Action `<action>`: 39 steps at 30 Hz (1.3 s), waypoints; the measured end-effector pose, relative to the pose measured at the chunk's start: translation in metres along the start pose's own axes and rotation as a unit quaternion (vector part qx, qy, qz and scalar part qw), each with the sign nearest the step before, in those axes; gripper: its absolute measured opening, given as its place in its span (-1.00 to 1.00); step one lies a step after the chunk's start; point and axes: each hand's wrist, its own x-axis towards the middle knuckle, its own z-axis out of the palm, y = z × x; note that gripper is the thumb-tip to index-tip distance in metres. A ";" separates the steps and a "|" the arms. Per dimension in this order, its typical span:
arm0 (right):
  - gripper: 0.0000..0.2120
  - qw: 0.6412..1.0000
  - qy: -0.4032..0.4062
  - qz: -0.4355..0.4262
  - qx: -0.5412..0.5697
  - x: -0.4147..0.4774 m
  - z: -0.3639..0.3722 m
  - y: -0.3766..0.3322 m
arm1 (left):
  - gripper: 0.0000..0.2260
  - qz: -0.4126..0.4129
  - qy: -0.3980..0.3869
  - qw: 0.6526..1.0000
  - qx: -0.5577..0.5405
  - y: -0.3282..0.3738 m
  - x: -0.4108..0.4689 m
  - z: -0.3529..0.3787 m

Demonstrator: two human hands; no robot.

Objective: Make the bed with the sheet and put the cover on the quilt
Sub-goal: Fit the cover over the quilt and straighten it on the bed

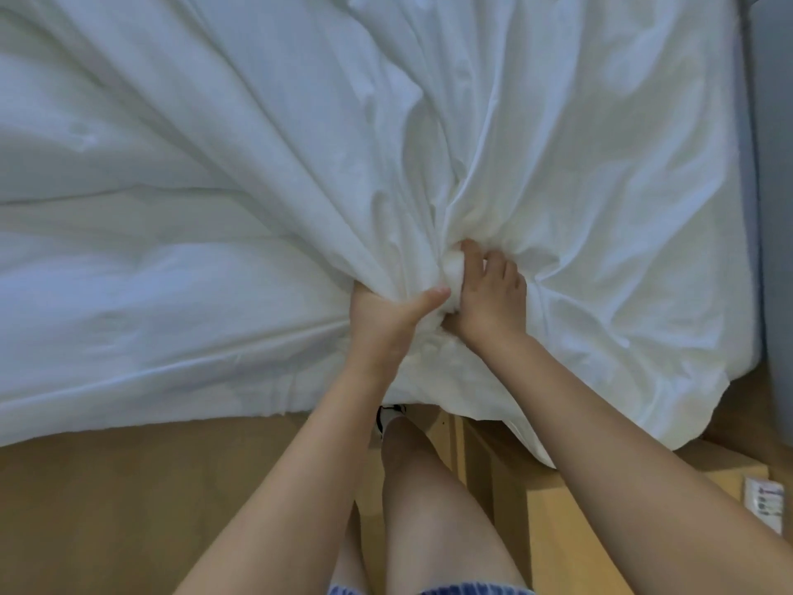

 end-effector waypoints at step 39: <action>-0.67 0.998 -0.005 -0.059 0.000 -0.006 0.003 0.038 | -0.86 -0.075 0.192 0.973 -0.104 0.038 -0.013 -0.038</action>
